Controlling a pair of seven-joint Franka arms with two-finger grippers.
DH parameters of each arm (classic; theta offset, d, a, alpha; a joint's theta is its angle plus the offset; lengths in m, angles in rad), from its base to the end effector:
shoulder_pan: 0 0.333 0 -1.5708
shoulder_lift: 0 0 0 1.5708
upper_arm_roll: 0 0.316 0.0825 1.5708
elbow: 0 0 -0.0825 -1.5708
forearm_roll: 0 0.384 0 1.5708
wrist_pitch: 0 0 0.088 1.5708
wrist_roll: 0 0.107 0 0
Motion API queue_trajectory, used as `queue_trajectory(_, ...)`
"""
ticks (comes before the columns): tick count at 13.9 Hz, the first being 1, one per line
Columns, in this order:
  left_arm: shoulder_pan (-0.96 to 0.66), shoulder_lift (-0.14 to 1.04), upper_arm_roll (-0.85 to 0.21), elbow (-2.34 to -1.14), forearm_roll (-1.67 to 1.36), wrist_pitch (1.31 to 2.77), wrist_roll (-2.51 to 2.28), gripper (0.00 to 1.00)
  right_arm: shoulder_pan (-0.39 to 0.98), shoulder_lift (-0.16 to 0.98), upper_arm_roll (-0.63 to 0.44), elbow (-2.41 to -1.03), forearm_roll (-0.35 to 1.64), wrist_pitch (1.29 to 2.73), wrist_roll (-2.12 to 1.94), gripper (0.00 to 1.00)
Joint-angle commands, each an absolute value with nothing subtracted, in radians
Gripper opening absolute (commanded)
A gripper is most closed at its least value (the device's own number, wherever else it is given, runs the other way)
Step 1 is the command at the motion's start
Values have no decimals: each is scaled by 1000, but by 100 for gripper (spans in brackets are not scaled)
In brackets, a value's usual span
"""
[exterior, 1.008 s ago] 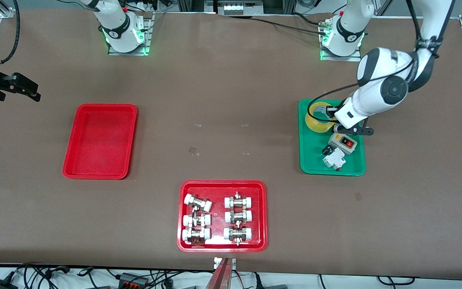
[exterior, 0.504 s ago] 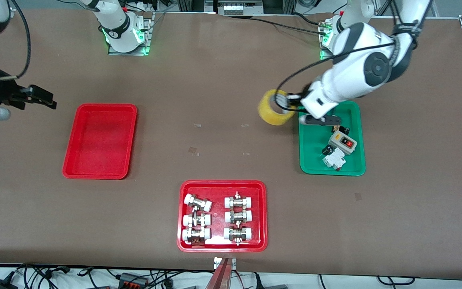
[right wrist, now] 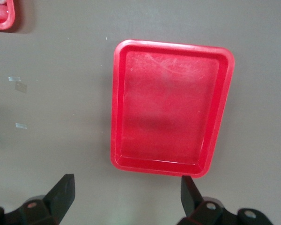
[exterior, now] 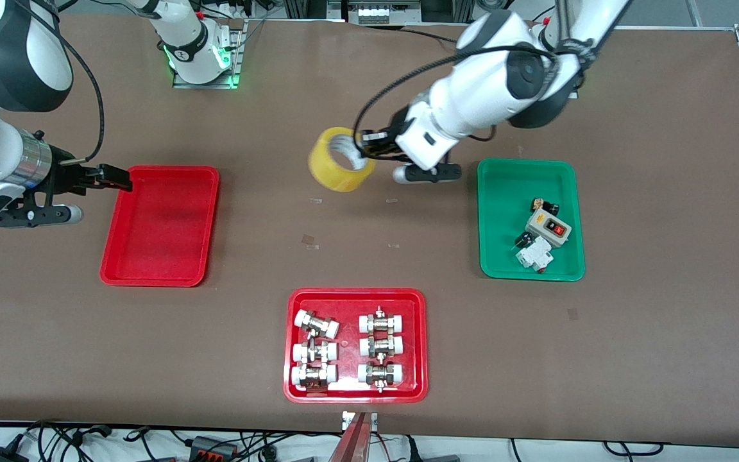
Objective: Left arm passes tape to right arm into tray
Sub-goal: 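Lift the tape with the left gripper while the right gripper approaches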
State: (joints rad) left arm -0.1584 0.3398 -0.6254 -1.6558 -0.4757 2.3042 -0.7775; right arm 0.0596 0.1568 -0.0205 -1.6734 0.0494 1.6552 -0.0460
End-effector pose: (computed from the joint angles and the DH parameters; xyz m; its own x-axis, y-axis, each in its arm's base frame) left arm 0.5063 -0.4485 0.4873 0.9408 0.2232 -0.2550 0.3336 -0.7422 0.5813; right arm 0.5905 0.0287 0.4929 0.9819 0.0799 -0.1719 0.0719 -0.9960 -0.0525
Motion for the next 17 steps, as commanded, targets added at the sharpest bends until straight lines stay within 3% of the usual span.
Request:
queue_trajectory(1, -231, 419, -627, -1571, -491, 2426, -830, 11, 107, 156, -23, -1634, 93, 1620, -63, 100)
queue_trajectory(6, -235, 429, -627, -1554, -491, 2456, -842, 12, 198, 170, -23, -1615, 337, 1634, -66, 100)
queue_trajectory(9, -229, 431, -627, -1555, -491, 2457, -839, 12, 209, 219, -18, -1491, 504, 1618, -109, 100)
queue_trajectory(12, -221, 430, -627, -1560, -491, 2456, -836, 12, 235, 221, -17, -1477, 648, 1623, -106, 100)
queue_trajectory(17, -221, 430, -627, -1566, -491, 2456, -838, 12, 299, 264, -17, -1476, 712, 1683, -104, 100)
